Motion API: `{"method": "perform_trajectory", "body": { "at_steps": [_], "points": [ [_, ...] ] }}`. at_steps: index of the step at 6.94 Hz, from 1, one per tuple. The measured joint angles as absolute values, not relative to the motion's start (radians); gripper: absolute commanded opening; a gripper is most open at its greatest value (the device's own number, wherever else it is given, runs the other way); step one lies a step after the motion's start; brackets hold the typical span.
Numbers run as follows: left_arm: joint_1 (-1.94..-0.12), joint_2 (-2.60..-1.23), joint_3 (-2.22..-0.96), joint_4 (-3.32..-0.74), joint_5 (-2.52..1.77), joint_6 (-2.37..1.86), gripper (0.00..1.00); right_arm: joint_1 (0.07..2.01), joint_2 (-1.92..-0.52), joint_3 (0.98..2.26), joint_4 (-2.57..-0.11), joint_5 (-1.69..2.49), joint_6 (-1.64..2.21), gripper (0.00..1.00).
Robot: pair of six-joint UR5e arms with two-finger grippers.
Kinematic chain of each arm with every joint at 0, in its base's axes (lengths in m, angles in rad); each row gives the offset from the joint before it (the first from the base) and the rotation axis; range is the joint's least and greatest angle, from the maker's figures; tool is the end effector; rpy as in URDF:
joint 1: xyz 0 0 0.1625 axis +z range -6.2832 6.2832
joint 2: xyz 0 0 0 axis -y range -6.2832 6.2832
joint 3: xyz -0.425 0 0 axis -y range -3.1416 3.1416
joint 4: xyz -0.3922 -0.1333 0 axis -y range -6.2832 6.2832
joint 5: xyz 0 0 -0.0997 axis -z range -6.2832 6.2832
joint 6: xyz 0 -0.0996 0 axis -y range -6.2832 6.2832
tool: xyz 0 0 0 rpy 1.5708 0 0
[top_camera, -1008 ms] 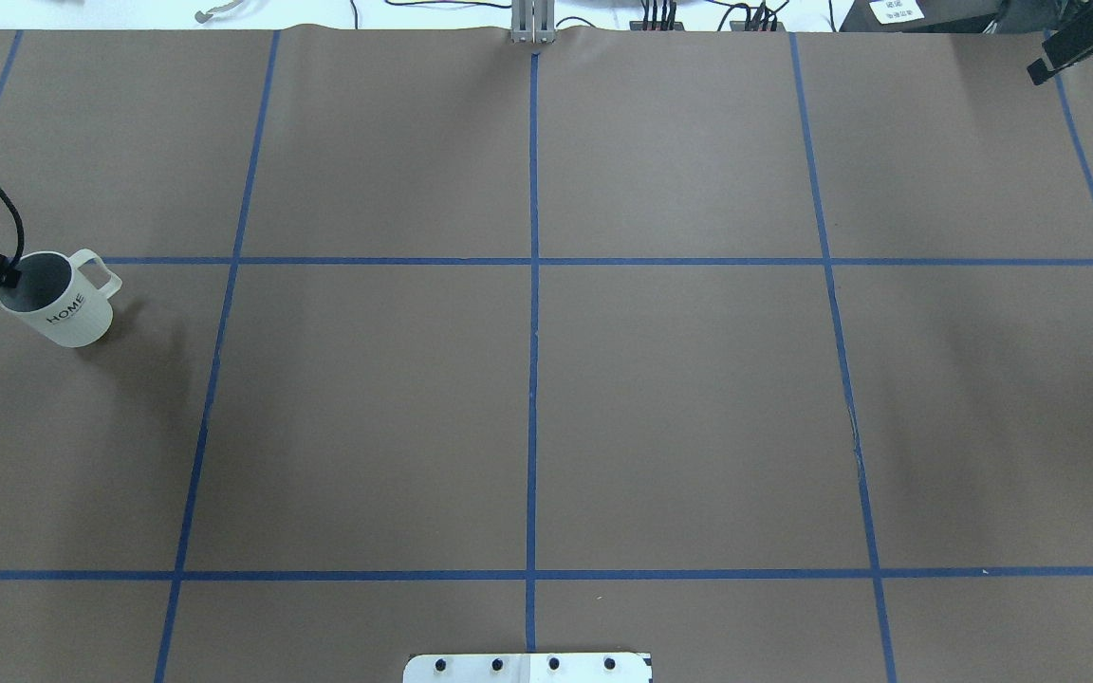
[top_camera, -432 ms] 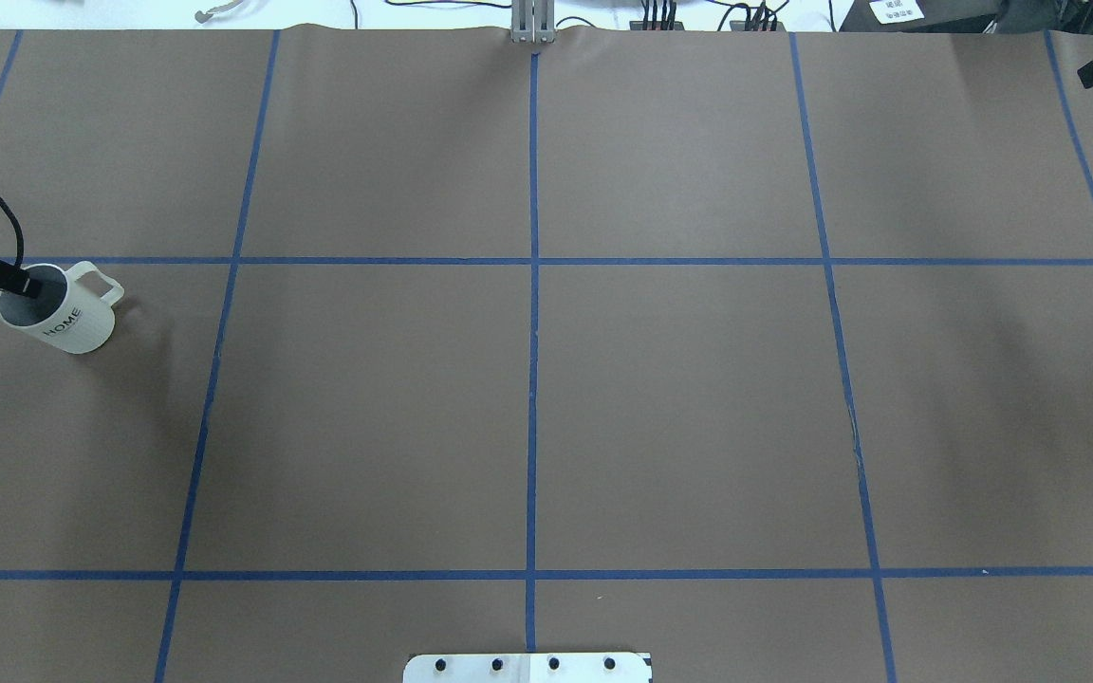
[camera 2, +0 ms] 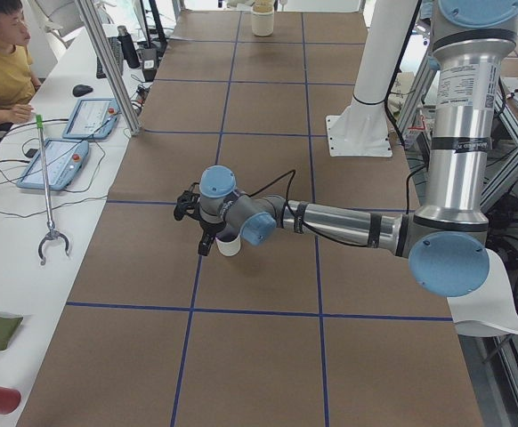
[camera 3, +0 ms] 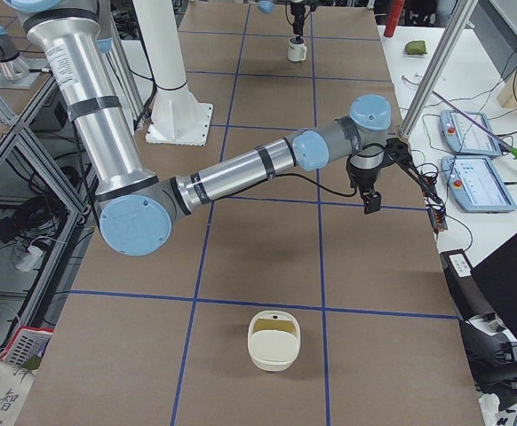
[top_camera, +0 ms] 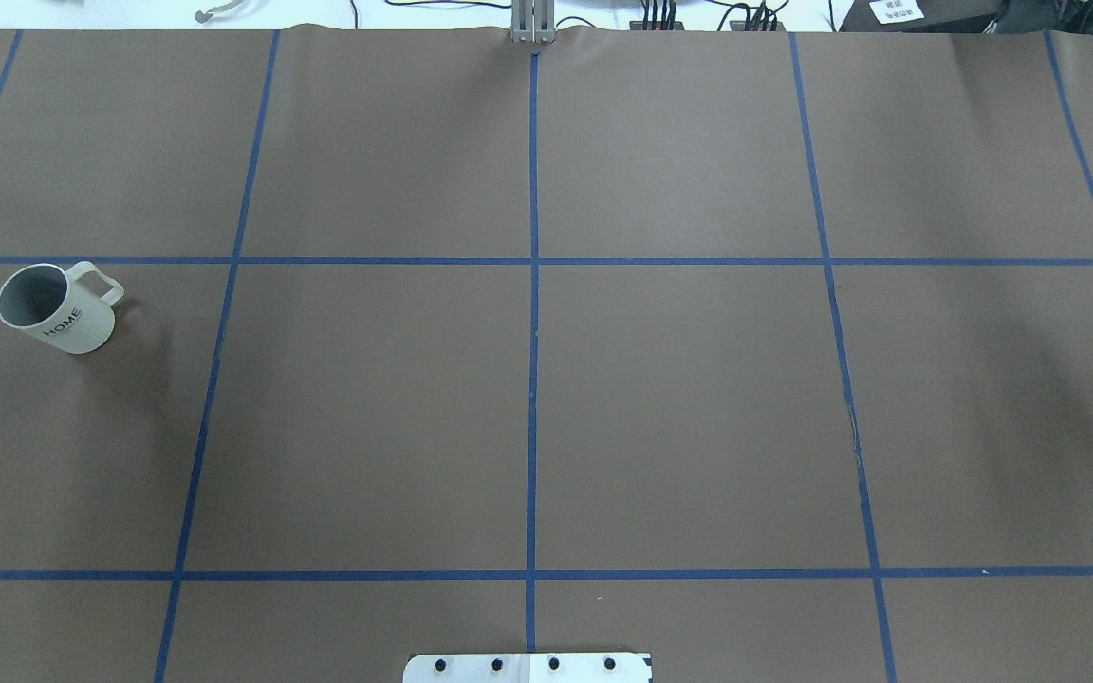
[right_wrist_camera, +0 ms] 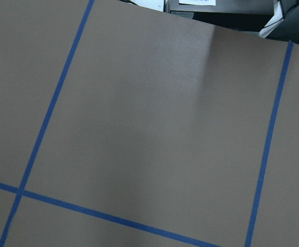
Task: Left arm hands cup to right arm to dump lemon
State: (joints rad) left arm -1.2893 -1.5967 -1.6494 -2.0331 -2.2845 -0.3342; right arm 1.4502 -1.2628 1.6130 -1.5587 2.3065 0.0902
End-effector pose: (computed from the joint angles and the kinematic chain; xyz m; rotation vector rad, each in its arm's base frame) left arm 0.0806 -0.5238 0.5564 0.3062 0.8252 0.1529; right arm -0.0082 -0.6201 0.4667 0.2674 -0.7601 -0.1620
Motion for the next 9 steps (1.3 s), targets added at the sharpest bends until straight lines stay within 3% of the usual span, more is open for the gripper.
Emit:
{"method": "perform_trajectory", "body": {
  "at_steps": [4,9],
  "points": [
    [-1.528,-1.613,-1.727,-1.591,-2.282,0.051,1.0,1.503,-1.301,1.537,-1.624,2.326,-0.016,1.0],
    [-1.582,-1.534,-1.72,-1.502,-2.316,0.096,1.0,1.568,-1.546,1.566,-1.577,2.262,-0.04,1.0]
  ]
}}
